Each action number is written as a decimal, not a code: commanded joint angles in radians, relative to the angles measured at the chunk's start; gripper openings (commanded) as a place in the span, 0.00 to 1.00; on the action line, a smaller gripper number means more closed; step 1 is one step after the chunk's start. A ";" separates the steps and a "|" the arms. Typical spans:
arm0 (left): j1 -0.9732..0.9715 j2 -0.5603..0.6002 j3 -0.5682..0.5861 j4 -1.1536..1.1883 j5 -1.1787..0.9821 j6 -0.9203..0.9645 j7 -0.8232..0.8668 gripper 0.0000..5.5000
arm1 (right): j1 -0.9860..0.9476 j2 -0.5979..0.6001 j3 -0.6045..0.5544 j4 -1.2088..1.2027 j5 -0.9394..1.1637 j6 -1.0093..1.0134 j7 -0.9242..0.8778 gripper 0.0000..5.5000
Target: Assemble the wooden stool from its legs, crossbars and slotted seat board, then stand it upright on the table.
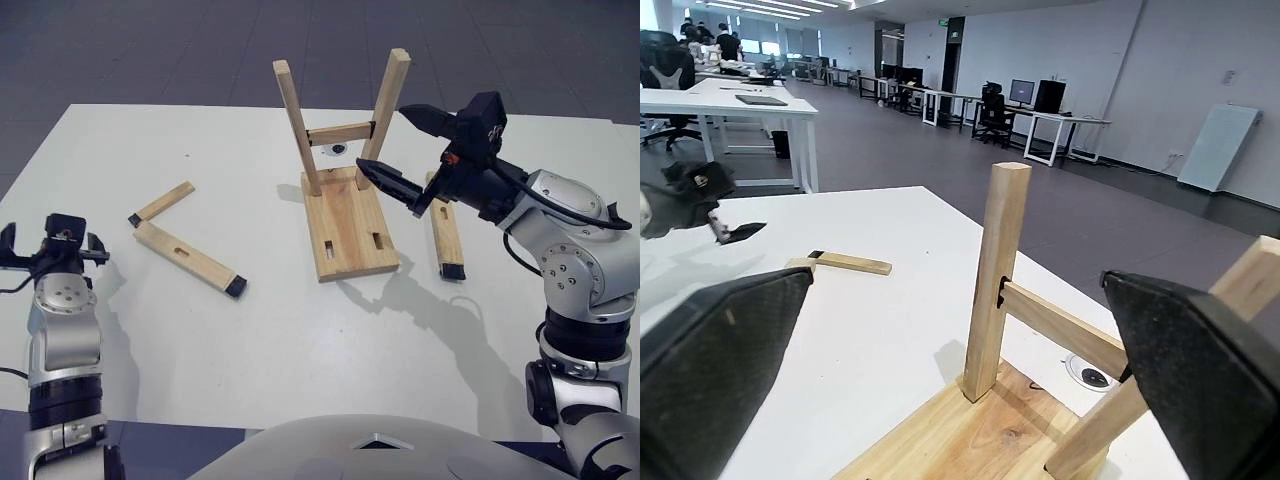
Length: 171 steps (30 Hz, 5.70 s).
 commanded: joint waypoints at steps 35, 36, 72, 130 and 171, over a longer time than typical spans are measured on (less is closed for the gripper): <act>-0.469 0.032 -0.163 1.016 0.014 -0.658 0.204 0.98 | -0.001 0.035 0.005 0.046 0.065 0.033 -0.095 0.97; -0.457 0.035 -0.173 1.017 0.014 -0.655 0.188 0.98 | -0.002 0.034 0.005 0.044 0.067 0.036 -0.097 0.97; -0.099 0.017 -0.155 0.546 -0.115 -0.625 -0.054 0.98 | 0.033 0.029 0.016 0.050 0.062 0.021 -0.132 0.97; -0.472 -0.005 -0.235 -0.435 -0.564 -0.284 -0.337 0.24 | -0.221 0.258 -0.260 0.148 0.779 0.086 -0.532 0.98; -0.476 -0.115 -0.474 -0.413 -0.289 -0.383 -0.454 0.24 | -0.217 0.259 -0.174 0.226 0.905 0.020 -0.549 0.27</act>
